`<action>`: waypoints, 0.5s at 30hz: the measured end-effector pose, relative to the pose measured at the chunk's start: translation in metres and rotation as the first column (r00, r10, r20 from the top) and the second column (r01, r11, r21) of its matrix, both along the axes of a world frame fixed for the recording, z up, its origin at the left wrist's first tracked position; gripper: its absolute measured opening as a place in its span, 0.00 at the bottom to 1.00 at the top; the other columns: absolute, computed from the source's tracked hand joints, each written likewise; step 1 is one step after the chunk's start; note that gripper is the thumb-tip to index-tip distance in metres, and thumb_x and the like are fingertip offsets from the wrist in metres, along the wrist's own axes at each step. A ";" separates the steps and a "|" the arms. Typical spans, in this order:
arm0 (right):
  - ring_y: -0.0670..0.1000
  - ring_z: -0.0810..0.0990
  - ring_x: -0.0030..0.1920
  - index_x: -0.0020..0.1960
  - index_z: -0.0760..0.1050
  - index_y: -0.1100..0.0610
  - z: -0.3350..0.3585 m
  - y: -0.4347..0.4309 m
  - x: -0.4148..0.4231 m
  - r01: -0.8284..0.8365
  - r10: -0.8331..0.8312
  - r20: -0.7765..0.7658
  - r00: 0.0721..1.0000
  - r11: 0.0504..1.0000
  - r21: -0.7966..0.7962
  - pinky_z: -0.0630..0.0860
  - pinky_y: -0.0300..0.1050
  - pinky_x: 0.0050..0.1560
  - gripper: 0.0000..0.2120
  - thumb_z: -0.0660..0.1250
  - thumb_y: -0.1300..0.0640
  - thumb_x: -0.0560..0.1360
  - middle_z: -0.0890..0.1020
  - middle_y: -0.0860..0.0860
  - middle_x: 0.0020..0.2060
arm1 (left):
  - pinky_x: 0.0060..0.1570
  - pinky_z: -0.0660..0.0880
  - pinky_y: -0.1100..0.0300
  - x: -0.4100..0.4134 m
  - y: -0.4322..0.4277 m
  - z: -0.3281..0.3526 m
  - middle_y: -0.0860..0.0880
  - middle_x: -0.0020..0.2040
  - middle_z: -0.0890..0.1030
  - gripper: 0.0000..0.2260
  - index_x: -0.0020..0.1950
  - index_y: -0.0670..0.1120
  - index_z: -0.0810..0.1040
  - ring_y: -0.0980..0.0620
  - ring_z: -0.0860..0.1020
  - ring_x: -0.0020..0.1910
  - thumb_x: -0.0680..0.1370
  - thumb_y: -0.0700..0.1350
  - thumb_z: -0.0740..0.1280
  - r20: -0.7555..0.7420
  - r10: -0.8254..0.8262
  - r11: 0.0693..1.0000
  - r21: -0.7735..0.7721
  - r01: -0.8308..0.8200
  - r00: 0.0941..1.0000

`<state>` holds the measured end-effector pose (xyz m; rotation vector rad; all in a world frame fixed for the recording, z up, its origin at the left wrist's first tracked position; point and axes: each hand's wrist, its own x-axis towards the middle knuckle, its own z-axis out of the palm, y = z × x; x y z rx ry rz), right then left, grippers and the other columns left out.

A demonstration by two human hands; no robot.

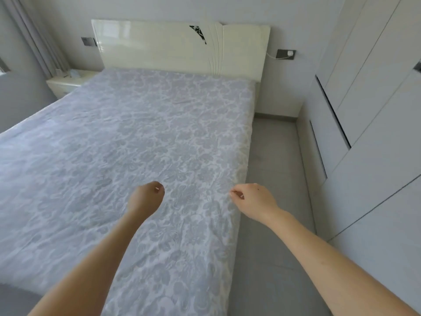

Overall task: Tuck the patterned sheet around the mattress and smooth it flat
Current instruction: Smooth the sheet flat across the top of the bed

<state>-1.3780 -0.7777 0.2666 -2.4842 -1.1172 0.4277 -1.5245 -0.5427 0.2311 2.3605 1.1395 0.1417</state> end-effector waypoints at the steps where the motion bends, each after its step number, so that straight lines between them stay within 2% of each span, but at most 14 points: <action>1: 0.53 0.80 0.48 0.53 0.79 0.57 0.000 0.001 0.016 -0.025 0.025 -0.012 1.000 1.000 0.002 0.77 0.50 0.50 0.15 0.55 0.51 0.80 0.83 0.51 0.47 | 0.41 0.76 0.56 0.011 -0.002 0.000 0.46 0.49 0.82 0.14 0.59 0.45 0.78 0.48 0.79 0.40 0.80 0.49 0.57 0.002 0.017 1.000 0.003 -0.017 1.000; 3: 0.53 0.80 0.50 0.55 0.78 0.57 -0.003 0.007 0.049 -0.075 0.076 -0.019 0.997 0.997 0.010 0.77 0.50 0.51 0.16 0.55 0.51 0.80 0.83 0.51 0.50 | 0.39 0.74 0.56 0.035 -0.002 -0.001 0.46 0.48 0.82 0.14 0.58 0.46 0.78 0.48 0.78 0.39 0.80 0.49 0.57 -0.006 0.050 0.999 0.012 -0.050 0.999; 6: 0.49 0.78 0.54 0.59 0.77 0.53 -0.009 0.019 0.103 -0.151 0.151 -0.046 0.987 0.988 0.017 0.73 0.43 0.50 0.15 0.55 0.50 0.81 0.81 0.47 0.55 | 0.36 0.73 0.58 0.076 0.001 -0.008 0.46 0.49 0.82 0.13 0.58 0.47 0.77 0.48 0.78 0.40 0.81 0.49 0.56 -0.039 0.105 0.994 0.040 -0.103 0.994; 8: 0.48 0.77 0.57 0.62 0.75 0.52 -0.013 0.031 0.145 -0.198 0.198 -0.064 0.978 0.980 0.012 0.72 0.42 0.52 0.15 0.55 0.49 0.81 0.79 0.46 0.58 | 0.34 0.71 0.60 0.111 0.008 -0.015 0.46 0.50 0.82 0.13 0.59 0.46 0.77 0.49 0.76 0.40 0.81 0.49 0.56 -0.049 0.135 0.990 0.057 -0.133 0.990; 12: 0.47 0.77 0.56 0.62 0.76 0.52 -0.018 0.065 0.247 -0.223 0.224 -0.072 0.972 0.975 0.024 0.72 0.42 0.53 0.15 0.56 0.49 0.81 0.80 0.46 0.58 | 0.42 0.74 0.55 0.198 0.034 -0.026 0.44 0.52 0.81 0.14 0.59 0.44 0.77 0.49 0.75 0.41 0.81 0.48 0.56 -0.017 0.194 0.981 0.014 -0.193 0.981; 15: 0.47 0.77 0.55 0.62 0.75 0.52 -0.022 0.097 0.329 -0.236 0.237 -0.087 0.968 0.971 0.020 0.72 0.42 0.53 0.15 0.56 0.49 0.81 0.80 0.46 0.58 | 0.42 0.74 0.56 0.264 0.058 -0.027 0.46 0.52 0.82 0.14 0.60 0.45 0.76 0.48 0.76 0.41 0.81 0.49 0.56 -0.025 0.243 0.970 0.021 -0.243 0.970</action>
